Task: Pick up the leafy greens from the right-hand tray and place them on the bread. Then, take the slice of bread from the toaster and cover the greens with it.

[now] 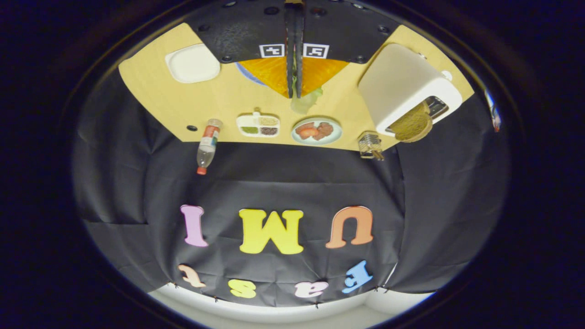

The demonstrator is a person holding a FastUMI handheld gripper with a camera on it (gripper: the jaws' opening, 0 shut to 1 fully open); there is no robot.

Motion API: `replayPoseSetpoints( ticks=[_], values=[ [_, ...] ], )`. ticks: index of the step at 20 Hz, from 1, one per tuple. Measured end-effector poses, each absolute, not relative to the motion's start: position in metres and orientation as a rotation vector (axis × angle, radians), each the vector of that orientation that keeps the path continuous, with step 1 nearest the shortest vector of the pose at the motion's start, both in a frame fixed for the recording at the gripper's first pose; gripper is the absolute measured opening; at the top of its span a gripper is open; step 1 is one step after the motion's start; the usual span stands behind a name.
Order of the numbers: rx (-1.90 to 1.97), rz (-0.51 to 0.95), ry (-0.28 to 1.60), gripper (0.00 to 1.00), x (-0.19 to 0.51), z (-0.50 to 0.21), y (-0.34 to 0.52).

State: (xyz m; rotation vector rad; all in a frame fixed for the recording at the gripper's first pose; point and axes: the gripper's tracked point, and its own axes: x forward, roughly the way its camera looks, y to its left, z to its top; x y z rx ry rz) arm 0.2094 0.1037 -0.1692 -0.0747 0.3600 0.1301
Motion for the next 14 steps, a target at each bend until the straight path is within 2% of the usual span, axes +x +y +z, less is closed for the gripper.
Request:
replayPoseSetpoints(
  ticks=[5,14],
  values=[
    [-0.011,0.181,0.446,0.0,0.214,-0.207,0.117],
    [-0.058,0.104,0.432,0.0,0.258,-0.222,0.08]
  ],
)
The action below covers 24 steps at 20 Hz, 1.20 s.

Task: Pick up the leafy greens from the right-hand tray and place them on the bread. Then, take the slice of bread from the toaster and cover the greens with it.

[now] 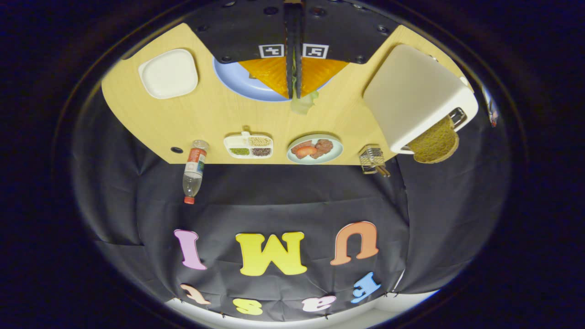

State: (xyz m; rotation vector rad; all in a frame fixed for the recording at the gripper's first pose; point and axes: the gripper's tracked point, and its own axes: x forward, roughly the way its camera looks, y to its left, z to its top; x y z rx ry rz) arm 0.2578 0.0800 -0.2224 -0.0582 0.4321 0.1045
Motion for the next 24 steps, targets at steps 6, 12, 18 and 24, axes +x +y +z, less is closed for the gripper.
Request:
replayPoseSetpoints(
  ticks=[6,12,18,24],
  values=[
    [-0.065,0.082,0.481,0.0,0.282,-0.251,0.062],
    [-0.031,0.065,0.533,0.02,0.287,-0.266,0.053],
    [-0.036,0.025,0.475,0.76,0.266,-0.241,0.044],
    [-0.07,-0.042,0.389,0.94,0.217,-0.18,0.042]
  ],
)
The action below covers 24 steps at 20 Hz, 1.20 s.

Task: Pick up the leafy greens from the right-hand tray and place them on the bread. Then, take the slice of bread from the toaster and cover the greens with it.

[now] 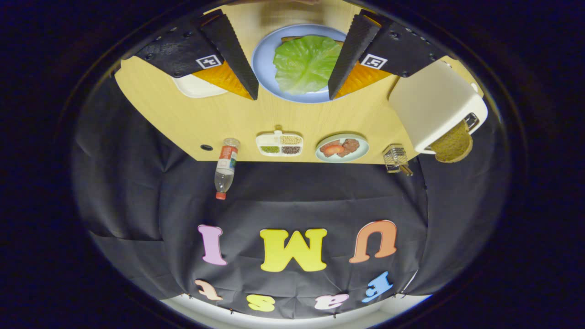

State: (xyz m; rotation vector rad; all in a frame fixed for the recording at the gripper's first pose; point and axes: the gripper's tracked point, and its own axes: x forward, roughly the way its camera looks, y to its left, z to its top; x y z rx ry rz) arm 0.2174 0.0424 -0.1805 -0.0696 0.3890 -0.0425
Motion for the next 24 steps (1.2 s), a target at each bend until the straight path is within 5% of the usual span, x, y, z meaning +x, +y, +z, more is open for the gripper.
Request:
replayPoseSetpoints(
  ticks=[11,24],
  values=[
    [-0.06,0.008,0.231,0.94,0.164,-0.068,0.141],
    [-0.083,0.134,0.343,0.94,0.212,-0.095,0.272]
  ],
)
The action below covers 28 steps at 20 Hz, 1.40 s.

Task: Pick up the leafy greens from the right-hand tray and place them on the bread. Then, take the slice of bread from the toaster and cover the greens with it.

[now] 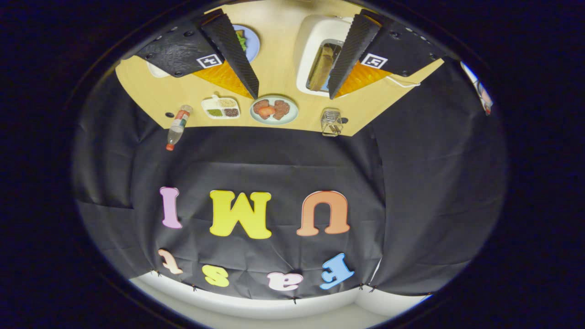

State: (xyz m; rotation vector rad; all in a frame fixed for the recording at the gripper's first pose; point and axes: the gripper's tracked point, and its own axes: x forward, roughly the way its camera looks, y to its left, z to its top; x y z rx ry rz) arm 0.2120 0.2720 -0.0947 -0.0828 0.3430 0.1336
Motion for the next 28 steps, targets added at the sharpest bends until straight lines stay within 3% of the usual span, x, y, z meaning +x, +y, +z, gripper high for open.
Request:
replayPoseSetpoints(
  ticks=[8,17,18,19,28],
  values=[
    [-0.077,0.122,0.481,0.92,0.246,-0.149,0.3],
    [-0.063,0.115,0.568,0.14,0.241,-0.177,0.302],
    [-0.06,0.121,0.567,0.14,0.238,-0.174,0.304],
    [-0.064,0.121,0.556,0.06,0.235,-0.168,0.305],
    [-0.026,0.169,0.44,0.06,0.215,-0.089,0.302]
  ],
)
